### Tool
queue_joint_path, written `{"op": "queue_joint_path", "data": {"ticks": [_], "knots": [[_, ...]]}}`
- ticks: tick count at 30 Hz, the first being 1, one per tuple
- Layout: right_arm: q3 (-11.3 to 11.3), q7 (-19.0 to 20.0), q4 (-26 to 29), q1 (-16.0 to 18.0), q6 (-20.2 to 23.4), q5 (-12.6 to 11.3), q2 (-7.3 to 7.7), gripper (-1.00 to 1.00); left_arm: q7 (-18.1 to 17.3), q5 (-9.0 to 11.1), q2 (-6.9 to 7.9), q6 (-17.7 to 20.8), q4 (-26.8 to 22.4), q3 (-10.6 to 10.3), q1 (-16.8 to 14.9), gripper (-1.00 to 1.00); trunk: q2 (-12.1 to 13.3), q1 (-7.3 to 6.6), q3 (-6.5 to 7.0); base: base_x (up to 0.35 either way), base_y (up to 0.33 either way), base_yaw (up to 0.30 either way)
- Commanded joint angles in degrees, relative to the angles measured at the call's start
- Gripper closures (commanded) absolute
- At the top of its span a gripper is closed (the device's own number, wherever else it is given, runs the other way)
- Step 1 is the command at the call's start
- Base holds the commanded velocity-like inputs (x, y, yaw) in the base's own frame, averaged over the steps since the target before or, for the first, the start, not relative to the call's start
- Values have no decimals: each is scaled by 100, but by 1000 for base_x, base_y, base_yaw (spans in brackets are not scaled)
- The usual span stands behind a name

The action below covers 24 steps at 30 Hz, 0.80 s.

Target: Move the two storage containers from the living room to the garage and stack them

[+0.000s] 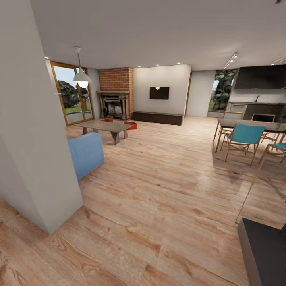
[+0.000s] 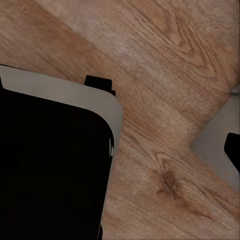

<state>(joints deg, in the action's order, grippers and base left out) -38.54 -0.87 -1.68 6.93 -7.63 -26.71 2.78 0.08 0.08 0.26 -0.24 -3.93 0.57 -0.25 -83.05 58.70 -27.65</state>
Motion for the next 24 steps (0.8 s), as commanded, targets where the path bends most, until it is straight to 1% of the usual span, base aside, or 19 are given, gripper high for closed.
{"op": "queue_joint_path", "data": {"ticks": [1,6,9,24], "knots": [[-49,0,-16,6,-28,-44,-1,-100,1,1,0,-3,-2,5,-1,-100,-2,3,-6,323,0,-242],[-49,0,-16,8,-28,-52,2,-100,1,1,0,-3,-2,5,-1,-100,-2,3,-6,323,0,-237],[-49,0,-16,6,-28,-53,3,-100,1,1,0,-3,-2,5,-1,-100,-2,3,-6,323,0,-137],[-49,0,-16,7,-28,-53,-5,-100,1,1,0,-3,-2,5,-1,-100,-2,3,-6,323,0,-12]]}}
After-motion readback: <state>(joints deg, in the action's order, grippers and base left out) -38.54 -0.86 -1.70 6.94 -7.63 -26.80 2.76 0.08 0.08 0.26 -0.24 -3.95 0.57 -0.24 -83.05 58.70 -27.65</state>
